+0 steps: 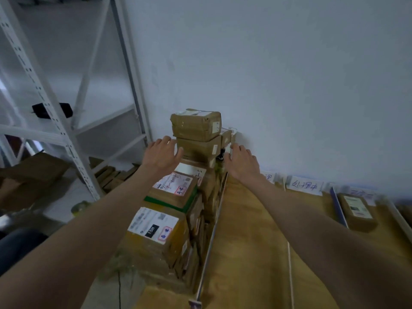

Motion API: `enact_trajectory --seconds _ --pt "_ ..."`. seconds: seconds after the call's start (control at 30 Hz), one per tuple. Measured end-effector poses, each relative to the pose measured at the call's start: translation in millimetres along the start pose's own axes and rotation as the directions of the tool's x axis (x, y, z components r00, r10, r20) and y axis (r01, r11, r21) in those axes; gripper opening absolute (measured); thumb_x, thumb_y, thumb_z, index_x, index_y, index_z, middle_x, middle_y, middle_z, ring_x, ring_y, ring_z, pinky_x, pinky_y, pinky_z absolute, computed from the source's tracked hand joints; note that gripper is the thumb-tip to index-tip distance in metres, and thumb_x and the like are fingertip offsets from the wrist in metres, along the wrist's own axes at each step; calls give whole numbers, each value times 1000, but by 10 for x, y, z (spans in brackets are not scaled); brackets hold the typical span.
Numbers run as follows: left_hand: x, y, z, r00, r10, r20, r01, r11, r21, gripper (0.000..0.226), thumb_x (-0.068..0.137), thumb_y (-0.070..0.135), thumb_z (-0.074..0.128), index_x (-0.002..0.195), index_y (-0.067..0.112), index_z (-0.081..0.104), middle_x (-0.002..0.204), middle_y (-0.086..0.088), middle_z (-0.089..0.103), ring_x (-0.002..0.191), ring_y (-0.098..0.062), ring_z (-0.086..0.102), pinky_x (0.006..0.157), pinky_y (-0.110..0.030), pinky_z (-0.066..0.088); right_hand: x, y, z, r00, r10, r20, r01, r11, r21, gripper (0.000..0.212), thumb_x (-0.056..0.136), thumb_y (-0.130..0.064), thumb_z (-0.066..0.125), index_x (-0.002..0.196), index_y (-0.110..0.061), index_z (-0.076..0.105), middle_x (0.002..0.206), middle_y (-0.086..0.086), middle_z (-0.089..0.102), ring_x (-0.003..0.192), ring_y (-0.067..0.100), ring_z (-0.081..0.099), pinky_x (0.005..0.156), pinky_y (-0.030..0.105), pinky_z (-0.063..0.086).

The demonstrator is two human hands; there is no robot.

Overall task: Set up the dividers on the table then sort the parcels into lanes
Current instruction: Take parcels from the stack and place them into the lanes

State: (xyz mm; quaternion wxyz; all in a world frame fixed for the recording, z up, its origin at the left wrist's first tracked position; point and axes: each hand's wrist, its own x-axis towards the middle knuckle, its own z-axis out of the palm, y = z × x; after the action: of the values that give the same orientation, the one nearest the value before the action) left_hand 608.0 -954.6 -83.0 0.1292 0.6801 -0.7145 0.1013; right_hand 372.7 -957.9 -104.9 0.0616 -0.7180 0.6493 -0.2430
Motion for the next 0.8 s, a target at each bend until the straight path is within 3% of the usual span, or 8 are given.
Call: enact_trajectory --seconds 0.17,0.37,0.57,0.7,0.8 --pt "589 -324 90 999 42 28 -42 999 -3 57 103 49 22 143 15 43 146 -9 45 131 -28 46 111 -47 34 523 -292 91 997 74 -11 -74 997 -3 52 102 -39 28 139 -5 40 132 16 54 119 34 50 99 47 41" --pt "1232 -549 132 999 39 21 -38 999 -27 59 103 50 21 140 10 45 139 -12 50 126 -31 50 106 -48 39 1111 -530 42 988 152 -26 -152 988 29 49 102 -43 26 122 -6 52 125 16 58 114 34 53 96 46 44" --pt "1676 -580 173 998 -44 37 49 988 -144 63 102 52 21 137 7 47 137 -14 51 123 -33 50 101 -49 40 1511 -770 33 963 271 17 -271 958 93 66 99 -55 20 134 -5 45 132 17 55 117 34 54 96 43 42" --pt "1849 -538 297 984 -122 130 157 940 -302 69 100 59 22 138 6 43 137 -16 51 121 -34 52 97 -47 43 1654 -805 146 921 383 70 -389 902 187 73 96 -62 23 142 -6 36 139 15 50 121 34 52 98 44 41" --pt "1874 -476 411 966 -168 195 234 889 -393 72 98 63 23 139 7 40 134 -15 54 114 -33 56 91 -44 49 1672 -795 195 901 425 88 -432 858 278 67 99 -56 29 140 -3 37 129 14 53 112 32 54 87 37 41"
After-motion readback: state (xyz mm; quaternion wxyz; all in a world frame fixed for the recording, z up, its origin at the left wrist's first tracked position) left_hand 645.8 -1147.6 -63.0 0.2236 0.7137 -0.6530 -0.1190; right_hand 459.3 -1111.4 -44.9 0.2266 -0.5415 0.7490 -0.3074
